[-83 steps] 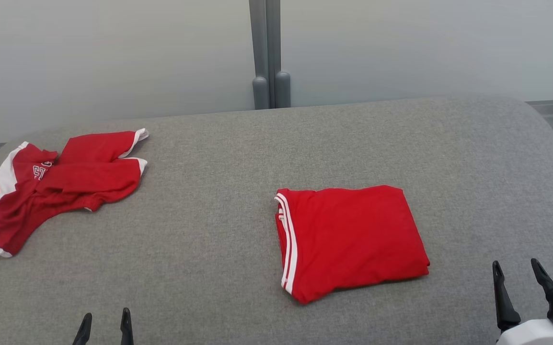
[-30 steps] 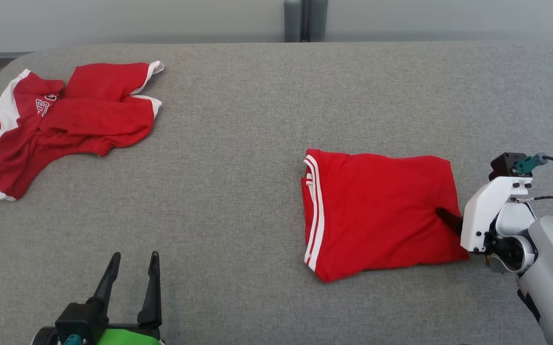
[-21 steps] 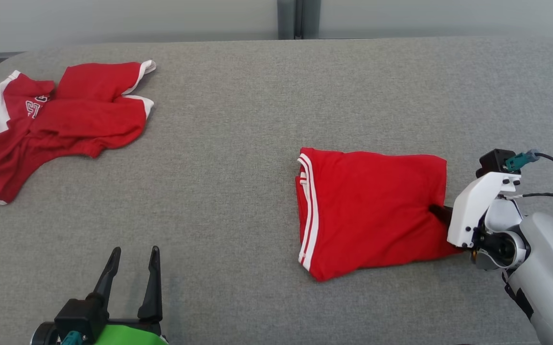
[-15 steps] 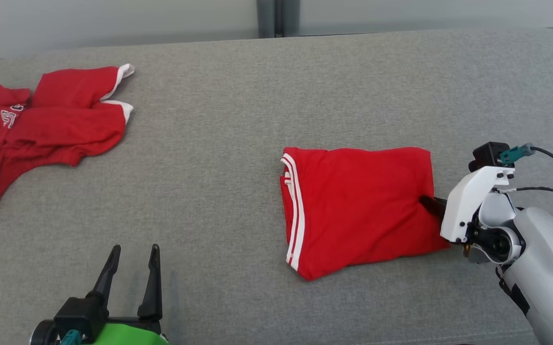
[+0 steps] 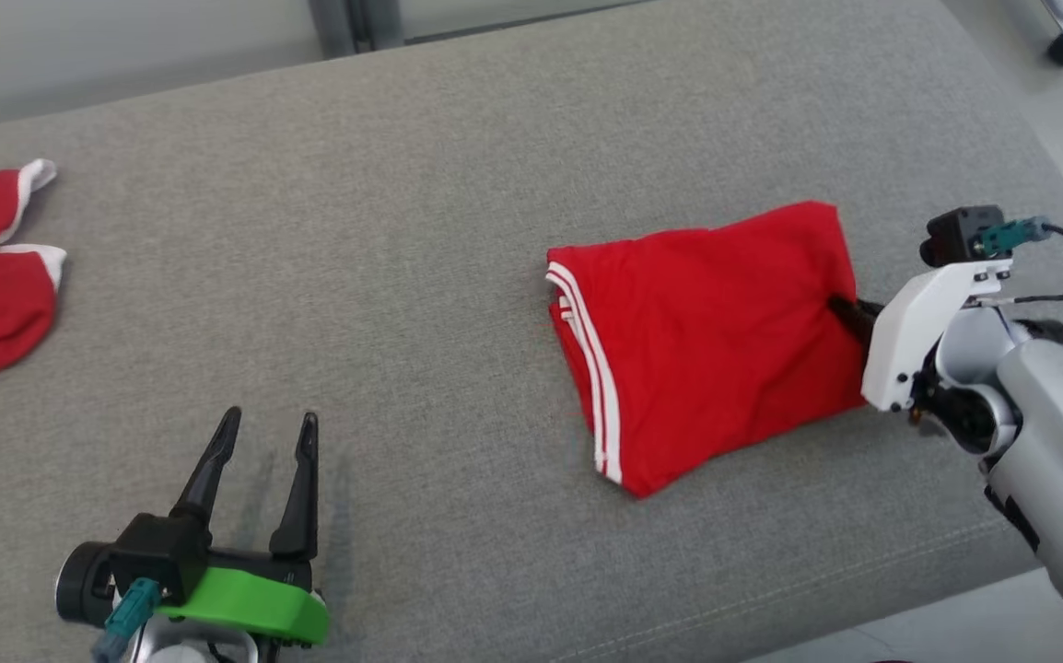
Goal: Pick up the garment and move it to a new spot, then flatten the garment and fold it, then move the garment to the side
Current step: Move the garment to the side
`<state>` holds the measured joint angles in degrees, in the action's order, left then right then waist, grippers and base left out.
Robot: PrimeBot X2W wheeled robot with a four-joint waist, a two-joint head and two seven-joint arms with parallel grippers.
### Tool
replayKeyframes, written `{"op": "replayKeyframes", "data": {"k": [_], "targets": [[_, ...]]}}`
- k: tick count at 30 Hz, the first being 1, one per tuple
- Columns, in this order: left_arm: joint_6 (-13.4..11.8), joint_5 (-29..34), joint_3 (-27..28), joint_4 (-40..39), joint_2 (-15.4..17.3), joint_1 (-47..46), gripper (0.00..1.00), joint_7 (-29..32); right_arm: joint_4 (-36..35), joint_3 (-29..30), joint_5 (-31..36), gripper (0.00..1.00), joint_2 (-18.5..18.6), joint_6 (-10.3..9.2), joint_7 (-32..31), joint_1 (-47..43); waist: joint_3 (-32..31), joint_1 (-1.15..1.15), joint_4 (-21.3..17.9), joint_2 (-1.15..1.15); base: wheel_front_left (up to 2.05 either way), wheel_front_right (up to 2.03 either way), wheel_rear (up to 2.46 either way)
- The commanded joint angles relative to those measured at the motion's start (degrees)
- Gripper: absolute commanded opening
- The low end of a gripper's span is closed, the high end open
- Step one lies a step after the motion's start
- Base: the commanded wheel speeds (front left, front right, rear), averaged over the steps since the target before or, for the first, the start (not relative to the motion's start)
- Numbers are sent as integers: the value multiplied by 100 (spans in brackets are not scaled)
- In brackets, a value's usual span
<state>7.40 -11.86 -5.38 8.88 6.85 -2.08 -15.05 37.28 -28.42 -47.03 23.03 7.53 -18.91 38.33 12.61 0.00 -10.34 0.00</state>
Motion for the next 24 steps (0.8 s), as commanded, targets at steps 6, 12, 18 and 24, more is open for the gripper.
{"op": "replayKeyframes", "data": {"k": [6, 12, 18, 24], "targets": [[7, -20, -161, 13, 250, -470, 100, -15, 221, -25, 286, 0, 394, -8, 363, 787, 885, 0, -377, 0, 0, 0, 0], [7, -65, -251, 12, 387, -634, 100, -15, 702, 211, 510, 0, 696, -8, 443, 1446, 1187, 0, -171, 0, 0, 0, 0], [7, -49, -131, -41, 423, -537, 100, -14, 1320, 582, 766, 0, 1082, -8, 380, 1899, 1293, 0, 121, 0, 0, 0, 0], [7, -40, -61, -106, 459, -405, 100, -14, 1969, 945, 1065, 0, 1416, -8, 325, 2082, 1367, 0, 371, 0, 0, 0, 0]]}}
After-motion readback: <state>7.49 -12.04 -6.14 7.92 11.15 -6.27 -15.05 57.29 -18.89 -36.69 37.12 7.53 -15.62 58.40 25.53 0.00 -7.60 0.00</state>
